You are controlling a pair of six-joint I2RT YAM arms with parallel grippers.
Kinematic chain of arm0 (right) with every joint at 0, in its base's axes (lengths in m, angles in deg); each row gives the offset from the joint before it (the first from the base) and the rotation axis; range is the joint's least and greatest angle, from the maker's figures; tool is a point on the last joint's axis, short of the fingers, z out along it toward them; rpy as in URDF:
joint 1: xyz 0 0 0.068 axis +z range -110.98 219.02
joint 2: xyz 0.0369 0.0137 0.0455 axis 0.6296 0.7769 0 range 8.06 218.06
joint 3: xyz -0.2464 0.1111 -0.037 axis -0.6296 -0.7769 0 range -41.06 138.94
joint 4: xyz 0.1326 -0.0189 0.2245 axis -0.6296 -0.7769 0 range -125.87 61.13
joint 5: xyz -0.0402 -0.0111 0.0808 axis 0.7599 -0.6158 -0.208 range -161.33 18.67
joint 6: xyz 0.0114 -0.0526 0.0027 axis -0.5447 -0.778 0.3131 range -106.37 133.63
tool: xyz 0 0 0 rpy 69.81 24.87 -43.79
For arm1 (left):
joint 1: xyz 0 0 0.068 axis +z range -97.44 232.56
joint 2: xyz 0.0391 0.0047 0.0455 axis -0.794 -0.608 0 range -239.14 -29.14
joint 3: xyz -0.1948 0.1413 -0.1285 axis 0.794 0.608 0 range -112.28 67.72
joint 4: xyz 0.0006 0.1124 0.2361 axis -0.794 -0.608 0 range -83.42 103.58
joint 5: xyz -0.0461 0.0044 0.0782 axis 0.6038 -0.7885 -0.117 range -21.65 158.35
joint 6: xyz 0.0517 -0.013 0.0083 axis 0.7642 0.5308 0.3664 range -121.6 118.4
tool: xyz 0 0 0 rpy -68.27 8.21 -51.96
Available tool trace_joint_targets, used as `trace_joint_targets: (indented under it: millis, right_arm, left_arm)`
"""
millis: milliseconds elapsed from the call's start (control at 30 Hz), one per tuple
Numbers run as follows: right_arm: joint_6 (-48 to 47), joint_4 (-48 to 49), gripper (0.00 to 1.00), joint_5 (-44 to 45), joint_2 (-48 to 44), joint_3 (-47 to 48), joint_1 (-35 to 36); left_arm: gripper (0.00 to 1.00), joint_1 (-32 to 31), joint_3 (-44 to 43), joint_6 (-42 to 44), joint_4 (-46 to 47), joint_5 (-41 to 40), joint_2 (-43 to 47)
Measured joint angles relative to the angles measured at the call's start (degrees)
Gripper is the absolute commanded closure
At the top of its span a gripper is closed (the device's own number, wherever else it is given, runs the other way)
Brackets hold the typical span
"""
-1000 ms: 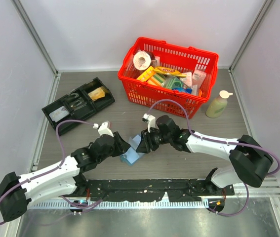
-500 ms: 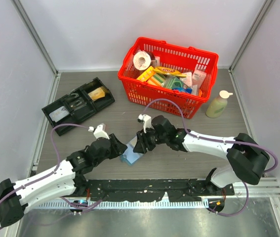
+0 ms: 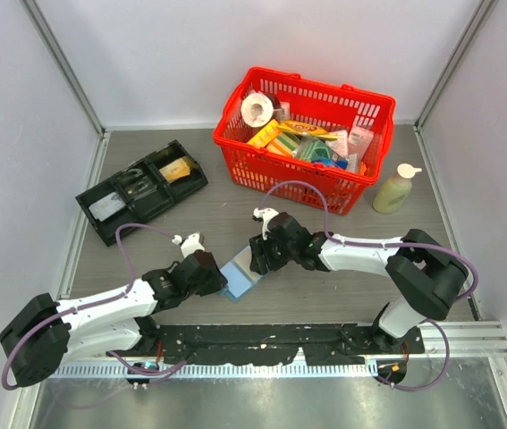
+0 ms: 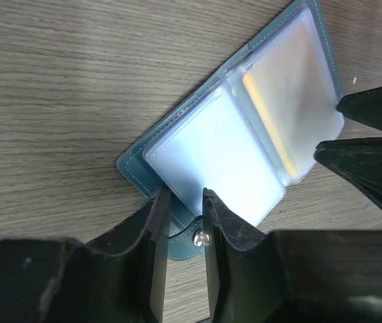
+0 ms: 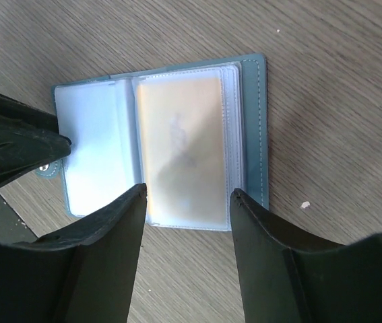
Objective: Take the credit cards out of the card holder
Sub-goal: Remove the credit card from the card holder.
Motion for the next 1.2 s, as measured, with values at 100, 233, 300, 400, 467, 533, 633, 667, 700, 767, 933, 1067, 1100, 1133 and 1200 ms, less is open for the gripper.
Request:
trace_joint_targets:
  millis: [100, 233, 300, 400, 467, 533, 633, 667, 700, 767, 933, 1067, 1100, 1133, 1200]
  right_arm:
    - [0.0, 0.0, 0.43, -0.13, 0.57, 0.0, 0.0]
    - [0.02, 0.09, 0.44, -0.72, 0.57, -0.02, 0.0]
    - [0.02, 0.11, 0.45, -1.07, 0.57, -0.02, 0.02]
    - [0.04, 0.11, 0.45, -1.95, 0.57, -0.17, 0.02]
    - [0.04, 0.11, 0.45, -2.27, 0.57, -0.22, 0.02]
    - [0.04, 0.13, 0.45, -2.47, 0.68, -0.22, 0.02]
    - [0.11, 0.13, 0.45, -2.43, 0.83, -0.22, 0.07]
    - [0.13, 0.15, 0.44, -2.32, 0.83, -0.22, 0.07]
    - [0.2, 0.11, 0.44, -1.97, 0.83, -0.22, 0.07]
    - [0.22, 0.07, 0.44, -0.48, 0.74, -0.22, 0.07]
    - [0.02, -1.46, 0.44, 2.43, -0.02, -0.24, 0.17]
    - [-0.02, -2.16, 0.44, 3.15, -0.09, -0.24, 0.17]
    - [-0.02, -2.16, 0.44, 3.17, -0.09, -0.24, 0.17]
    - [0.0, -2.14, 0.44, 3.15, -0.09, -0.24, 0.17]
    - [0.0, -2.14, 0.44, 3.06, -0.09, -0.24, 0.17]
  left_arm:
    - [0.72, 0.0, 0.37, -0.2, 1.53, 0.2, -0.48]
    - [0.73, 0.0, 1.03, -1.03, 3.34, 0.52, -0.7]
    - [0.73, 0.0, 1.18, -1.11, 3.82, 0.72, -0.74]
    - [0.74, 0.0, 1.53, -1.33, 5.03, 1.11, -0.92]
    - [0.74, 0.0, 1.77, -1.49, 5.66, 1.31, -1.01]
    - [0.74, 0.0, 1.81, -1.6, 6.14, 1.6, -1.18]
    - [0.74, 0.0, 1.86, -1.9, 6.38, 1.77, -1.29]
    - [0.74, 0.0, 1.86, -2.08, 6.38, 1.77, -1.29]
    - [0.74, 0.0, 1.9, -2.27, 6.45, 1.77, -1.29]
    - [0.74, 0.0, 2.01, -2.45, 6.69, 1.77, -1.29]
    - [0.74, 0.0, 2.08, -2.51, 6.8, 1.77, -1.29]
    - [0.74, 0.0, 2.08, -2.54, 6.82, 1.79, -1.29]
    - [0.74, 0.0, 2.08, -2.54, 6.82, 1.79, -1.31]
    - [0.74, 0.0, 2.08, -2.51, 6.82, 1.79, -1.31]
    - [0.74, 0.0, 2.08, -2.51, 6.91, 1.79, -1.36]
